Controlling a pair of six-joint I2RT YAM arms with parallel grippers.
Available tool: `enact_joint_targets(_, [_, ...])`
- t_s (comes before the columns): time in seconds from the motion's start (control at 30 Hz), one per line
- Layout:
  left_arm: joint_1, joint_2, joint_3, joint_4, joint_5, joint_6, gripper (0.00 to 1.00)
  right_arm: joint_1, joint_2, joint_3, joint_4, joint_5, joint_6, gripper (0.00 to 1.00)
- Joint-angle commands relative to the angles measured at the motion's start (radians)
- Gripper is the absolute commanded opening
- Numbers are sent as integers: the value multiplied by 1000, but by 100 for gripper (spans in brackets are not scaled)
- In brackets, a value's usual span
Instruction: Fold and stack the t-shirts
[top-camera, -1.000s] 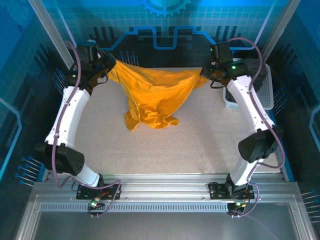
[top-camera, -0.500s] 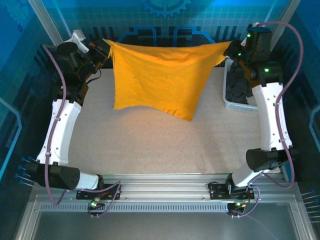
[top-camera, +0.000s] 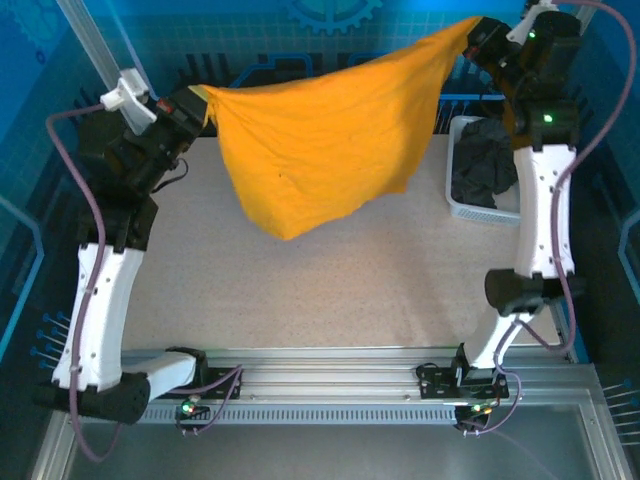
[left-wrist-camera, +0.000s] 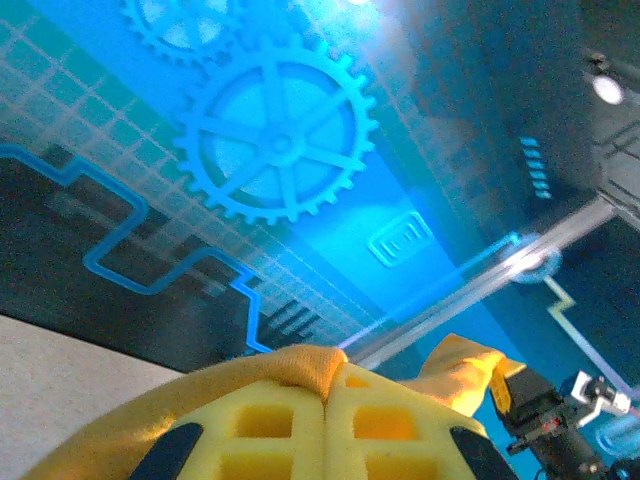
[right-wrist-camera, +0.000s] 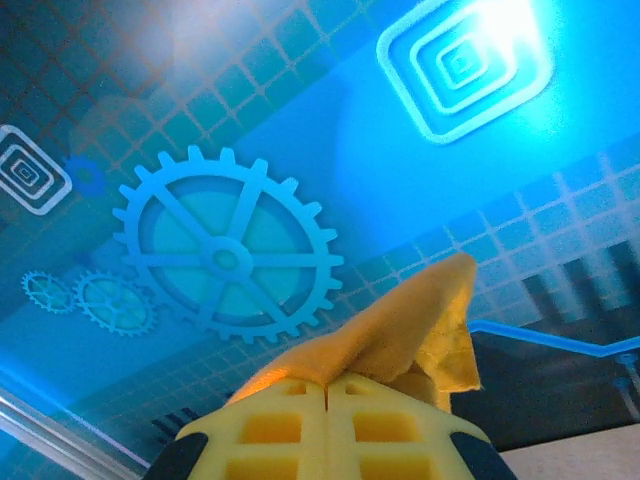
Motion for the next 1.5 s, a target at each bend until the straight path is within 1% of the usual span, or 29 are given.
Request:
enact_joint_targets(0.0, [49,160,67,-54,8,-40,0,37,137,101,5,-62,52,0])
enact_joint_targets(0.07, [86,245,138,-43,25,-88,0,53,197,186,1,-58,59,0])
enact_joint_targets(0.2, [134,347,309,-40,31,-132,0,53,257,300,5,-55,87,0])
enact_joint_targets(0.3, [155,376,439,-56,31,-114,0,48,243,297,18,-56,86,0])
enact_joint_targets(0.4, [159,332,458,-49,32,-71,0,33,192,244,10,-72,82,0])
enact_joint_targets(0.47, [156,255,379,-50,39,-54,0,25,113,132,17,-78,68,0])
enact_joint_targets(0.5, [150,205,307,-48,32,-48,0,25,64,54,28,-80,55,0])
enact_joint_targets(0.53, [134,133,200,-38,13,-36,0,26,-9,-63,49,-78,40,0])
enact_joint_targets(0.6, [81,-13,-47,-14,-41,-10,0,34,-163,-343,110,-70,27,0])
enact_joint_targets(0.67, [7,-158,-324,-47,-128,-13,0,47,-338,-680,170,-45,28,0])
enact_joint_targets(0.7, [-26,-214,-438,-65,-162,-22,1,56,-404,-822,188,-36,38,0])
enact_joint_targets(0.73, [-62,-282,-576,-81,-188,-37,10,66,-470,-979,206,-33,39,0])
enact_joint_targets(0.77, [-92,-335,-700,-101,-206,-63,24,75,-528,-1117,205,-23,46,0])
enact_joint_targets(0.8, [-118,-372,-791,-116,-208,-80,34,83,-561,-1220,190,-17,50,5])
enact_joint_targets(0.83, [-143,-411,-884,-141,-207,-105,40,90,-593,-1339,180,-11,52,16])
enact_joint_targets(0.87, [-165,-445,-959,-176,-205,-141,43,92,-611,-1419,153,-2,59,30])
enact_joint_targets(0.9, [-183,-472,-1008,-202,-196,-166,46,89,-617,-1473,123,4,63,38])
enact_joint_targets(0.93, [-201,-502,-1050,-233,-188,-182,49,85,-615,-1516,93,10,54,43])
enact_joint_targets(1.0, [-229,-558,-1079,-322,-200,-190,51,84,-599,-1560,24,53,42,49])
enact_joint_targets(1.03, [-234,-583,-1078,-368,-206,-186,52,80,-583,-1564,-12,63,39,50])
enact_joint_targets(1.13, [-234,-612,-1047,-449,-222,-153,56,88,-562,-1551,-68,79,23,51])
enact_joint_targets(1.2, [-234,-579,-1006,-464,-223,-132,56,94,-570,-1545,-71,89,19,51])
enact_joint_targets(1.3, [-233,-469,-945,-449,-206,-139,53,111,-574,-1536,-51,97,5,50])
enact_joint_targets(1.37, [-234,-384,-907,-418,-197,-146,52,128,-555,-1521,-37,96,-9,47])
enact_joint_targets(1.47, [-233,-275,-850,-349,-214,-128,51,148,-508,-1488,-20,77,-23,42])
